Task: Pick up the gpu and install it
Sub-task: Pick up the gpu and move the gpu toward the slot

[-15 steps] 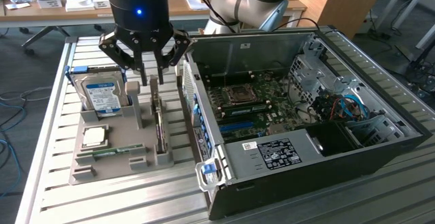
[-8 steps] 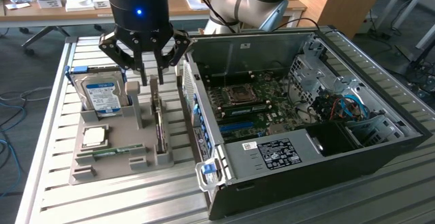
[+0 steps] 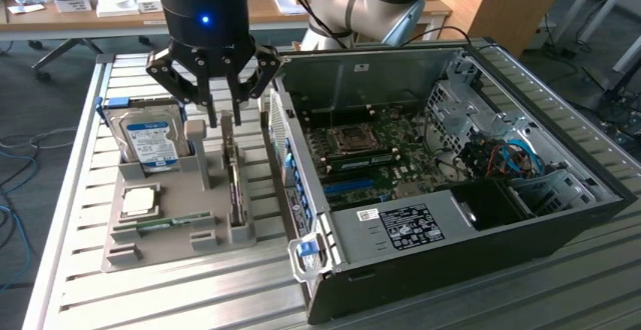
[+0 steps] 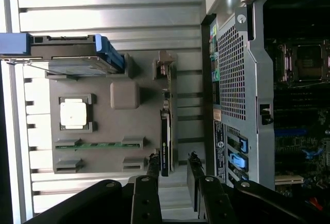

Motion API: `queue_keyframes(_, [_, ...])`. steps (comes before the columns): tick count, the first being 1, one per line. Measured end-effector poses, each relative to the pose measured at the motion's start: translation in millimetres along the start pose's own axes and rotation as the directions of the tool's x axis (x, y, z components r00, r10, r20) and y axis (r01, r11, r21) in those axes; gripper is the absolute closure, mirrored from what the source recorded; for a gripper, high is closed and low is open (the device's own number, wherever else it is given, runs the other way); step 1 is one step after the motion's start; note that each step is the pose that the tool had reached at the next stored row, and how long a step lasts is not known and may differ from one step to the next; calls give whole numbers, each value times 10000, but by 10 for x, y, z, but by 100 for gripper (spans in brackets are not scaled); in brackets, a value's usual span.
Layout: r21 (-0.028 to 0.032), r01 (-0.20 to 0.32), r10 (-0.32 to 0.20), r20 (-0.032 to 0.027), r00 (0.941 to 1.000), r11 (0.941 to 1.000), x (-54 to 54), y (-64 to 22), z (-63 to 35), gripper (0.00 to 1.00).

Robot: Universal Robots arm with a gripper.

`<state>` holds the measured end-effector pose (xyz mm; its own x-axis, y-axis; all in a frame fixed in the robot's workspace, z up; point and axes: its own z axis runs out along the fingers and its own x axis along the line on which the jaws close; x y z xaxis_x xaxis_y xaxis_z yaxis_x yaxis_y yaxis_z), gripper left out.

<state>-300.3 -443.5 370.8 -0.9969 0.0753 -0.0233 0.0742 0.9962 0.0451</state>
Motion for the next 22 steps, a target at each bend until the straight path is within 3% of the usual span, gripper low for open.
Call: queue_keyframes(22, [2, 0, 0, -2, 10000, 10000, 2, -4, 86, 64])
